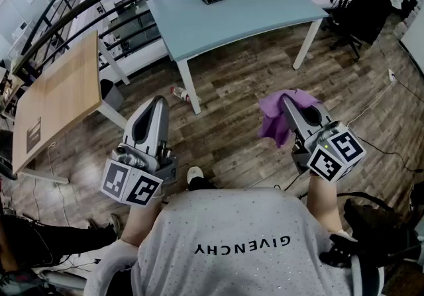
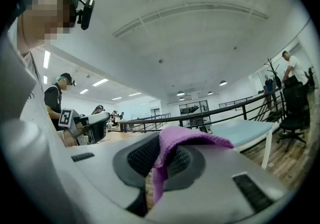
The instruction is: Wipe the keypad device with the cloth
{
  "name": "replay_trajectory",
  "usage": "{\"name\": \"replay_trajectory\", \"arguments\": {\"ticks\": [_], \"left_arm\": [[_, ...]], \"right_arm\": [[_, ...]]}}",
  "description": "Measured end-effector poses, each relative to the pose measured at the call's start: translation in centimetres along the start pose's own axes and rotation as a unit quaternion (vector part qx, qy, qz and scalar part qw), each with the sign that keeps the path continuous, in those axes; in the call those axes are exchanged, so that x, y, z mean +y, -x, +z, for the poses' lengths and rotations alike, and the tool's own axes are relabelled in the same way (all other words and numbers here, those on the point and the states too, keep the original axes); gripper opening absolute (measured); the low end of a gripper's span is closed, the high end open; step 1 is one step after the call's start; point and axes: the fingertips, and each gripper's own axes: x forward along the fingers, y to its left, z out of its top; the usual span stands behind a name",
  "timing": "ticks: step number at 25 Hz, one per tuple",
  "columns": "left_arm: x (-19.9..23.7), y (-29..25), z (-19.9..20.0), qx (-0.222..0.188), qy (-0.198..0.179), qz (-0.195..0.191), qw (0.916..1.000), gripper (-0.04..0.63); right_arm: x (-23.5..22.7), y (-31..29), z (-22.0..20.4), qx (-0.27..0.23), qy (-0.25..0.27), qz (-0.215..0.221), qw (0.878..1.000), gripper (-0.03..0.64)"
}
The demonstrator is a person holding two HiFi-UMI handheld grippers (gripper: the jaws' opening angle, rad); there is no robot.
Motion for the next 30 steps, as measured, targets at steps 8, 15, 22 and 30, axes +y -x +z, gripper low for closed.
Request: {"name": "replay_trajectory", "arguments": {"ticks": [8, 15, 22, 30], "left_arm": [[1.3, -0.7, -1.3, 0.013, 0.002, -0.005, 0.9999, 0.002], [5.8, -5.1, -2.4, 0.019, 0.001, -0.019, 0.9996, 0.001], [15.5, -13.4, -2.8, 0.018, 0.016, -0.032, 0.9992, 0.000], [27.7, -24.2, 0.3, 0.001, -0.002, -0.074, 0.9973, 0.002]], "right_arm": [[-0.4, -1.6, -1.8, 0.013, -0.008, -0.002, 1.000, 0.012], [-3.3, -6.1, -0.6, -0.017, -0.030, -0.007, 0.999, 0.014], [-7.2, -16.8, 1.3, 0.001, 0.007, -0.028, 1.000, 0.014], [-12.3, -31.0, 6.4, -0.042, -0.006, -0.054, 0.998, 0.014]]}}
